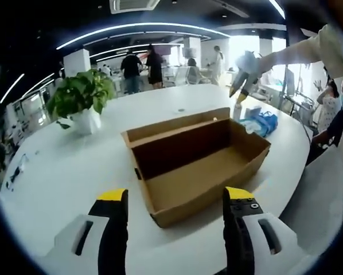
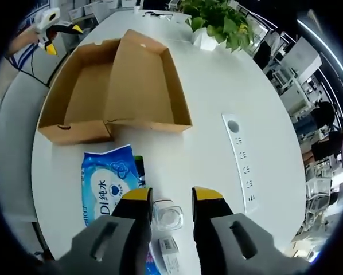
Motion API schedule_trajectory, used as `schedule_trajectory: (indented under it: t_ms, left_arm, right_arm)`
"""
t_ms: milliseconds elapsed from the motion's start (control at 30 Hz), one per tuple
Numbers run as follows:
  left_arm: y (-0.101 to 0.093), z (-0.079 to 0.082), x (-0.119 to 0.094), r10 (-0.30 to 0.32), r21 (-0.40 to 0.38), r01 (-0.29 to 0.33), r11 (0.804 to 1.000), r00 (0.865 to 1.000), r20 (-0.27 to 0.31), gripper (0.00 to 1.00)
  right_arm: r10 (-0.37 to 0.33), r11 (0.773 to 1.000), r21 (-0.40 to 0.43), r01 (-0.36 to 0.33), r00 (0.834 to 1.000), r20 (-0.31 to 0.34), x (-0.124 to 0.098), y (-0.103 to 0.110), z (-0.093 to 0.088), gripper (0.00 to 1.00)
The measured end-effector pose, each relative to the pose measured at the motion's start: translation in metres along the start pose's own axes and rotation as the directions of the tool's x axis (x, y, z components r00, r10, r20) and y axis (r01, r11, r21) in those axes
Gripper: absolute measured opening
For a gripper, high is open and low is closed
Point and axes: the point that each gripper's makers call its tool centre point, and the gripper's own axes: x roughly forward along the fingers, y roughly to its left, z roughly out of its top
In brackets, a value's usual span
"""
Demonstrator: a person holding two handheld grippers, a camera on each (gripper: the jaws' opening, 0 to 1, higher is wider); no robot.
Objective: Operate the shoe box by opening the lid, removing the specified soft item, and placing it in the target area until the item is outside and the box remains undamaged.
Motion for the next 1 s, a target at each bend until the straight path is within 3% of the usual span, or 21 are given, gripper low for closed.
schedule_trajectory:
  t_ms: [400, 767, 900, 1000]
  left_arm:
    - [0.017, -0.018, 0.009, 0.055, -0.112, -0.061, 0.992, 0.997, -0.056, 0.45]
    - [0.029, -0.028, 0.015, 0.094, -0.208, -0.117, 0.971, 0.989, -0.118, 0.24]
    - [0.035, -0.030, 0.019, 0.111, -0.248, -0.143, 0.958, 0.984, -0.139, 0.16]
    - [0.038, -0.032, 0.022, 0.111, -0.266, -0.148, 0.953, 0.983, -0.149, 0.12]
  right_arm:
    - [-0.031, 0.992, 0.121, 0.025, 0.998, 0.050, 0.005, 0.001, 0.025, 0.23]
    - [-0.088, 0.988, 0.129, 0.084, 0.996, 0.026, 0.016, -0.003, 0.032, 0.21]
    - [-0.101, 0.975, 0.204, 0.089, 0.994, 0.048, 0.020, -0.006, 0.040, 0.21]
    - [-0.105, 0.949, 0.303, 0.083, 0.993, 0.057, 0.023, -0.007, 0.044, 0.22]
